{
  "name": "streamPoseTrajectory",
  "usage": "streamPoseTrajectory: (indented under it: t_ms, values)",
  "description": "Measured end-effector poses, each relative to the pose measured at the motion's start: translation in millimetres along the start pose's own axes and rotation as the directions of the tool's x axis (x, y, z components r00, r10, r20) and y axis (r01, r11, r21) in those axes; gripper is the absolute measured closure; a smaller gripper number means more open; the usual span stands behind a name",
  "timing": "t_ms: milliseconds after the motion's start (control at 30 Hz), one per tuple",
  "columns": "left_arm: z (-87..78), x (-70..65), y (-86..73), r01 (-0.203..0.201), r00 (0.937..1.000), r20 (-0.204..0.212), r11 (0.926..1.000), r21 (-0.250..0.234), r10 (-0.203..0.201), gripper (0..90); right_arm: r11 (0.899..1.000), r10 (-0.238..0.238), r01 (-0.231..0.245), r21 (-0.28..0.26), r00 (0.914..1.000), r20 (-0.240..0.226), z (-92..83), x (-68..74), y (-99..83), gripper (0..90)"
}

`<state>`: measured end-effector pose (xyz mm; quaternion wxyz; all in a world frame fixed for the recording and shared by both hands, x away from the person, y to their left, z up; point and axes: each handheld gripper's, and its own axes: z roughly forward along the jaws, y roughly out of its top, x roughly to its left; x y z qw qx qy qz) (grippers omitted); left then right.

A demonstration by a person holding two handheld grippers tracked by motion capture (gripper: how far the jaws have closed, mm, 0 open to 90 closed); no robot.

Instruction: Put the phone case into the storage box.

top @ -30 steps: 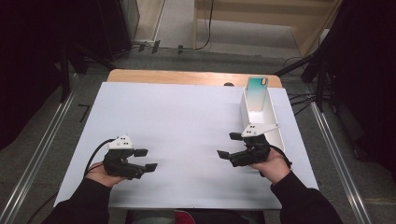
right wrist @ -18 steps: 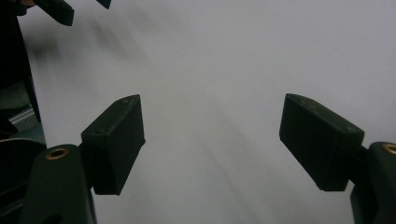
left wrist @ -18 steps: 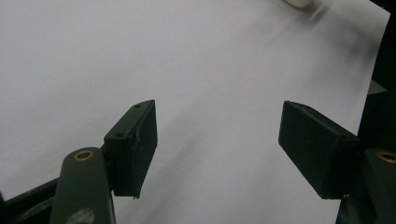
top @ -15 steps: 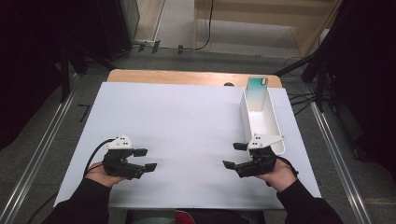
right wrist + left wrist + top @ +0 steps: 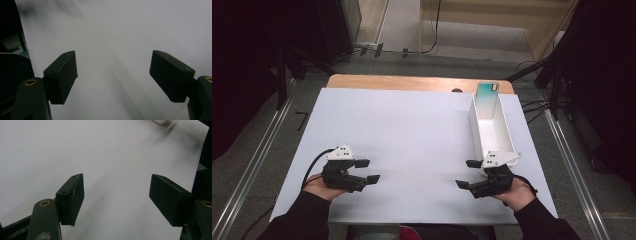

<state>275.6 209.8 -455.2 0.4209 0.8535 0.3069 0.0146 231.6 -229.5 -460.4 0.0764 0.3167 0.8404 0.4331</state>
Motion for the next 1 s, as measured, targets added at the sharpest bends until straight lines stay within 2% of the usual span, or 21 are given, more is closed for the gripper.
streamPoseTrajectory:
  t_ms: [333,467,1000]
  values:
    - [-0.2,0.3,-0.3,0.001,1.0,0.005,1.0,-0.003,-0.001,27.8,1.0,0.008,-0.008,0.014,0.9999,0.008,-1.7,0.8,-8.0,20.8]
    - [-0.3,0.2,-0.3,0.0,1.0,0.005,1.0,-0.003,0.0,27.8,1.0,0.009,-0.009,0.004,0.9999,0.013,-3.9,-0.3,-10.6,20.8]
    - [-0.9,0.4,-0.2,-0.001,1.0,0.006,1.0,-0.001,0.001,27.8,1.0,0.002,-0.002,0.013,0.9998,0.02,-5.0,0.3,-11.7,20.8]
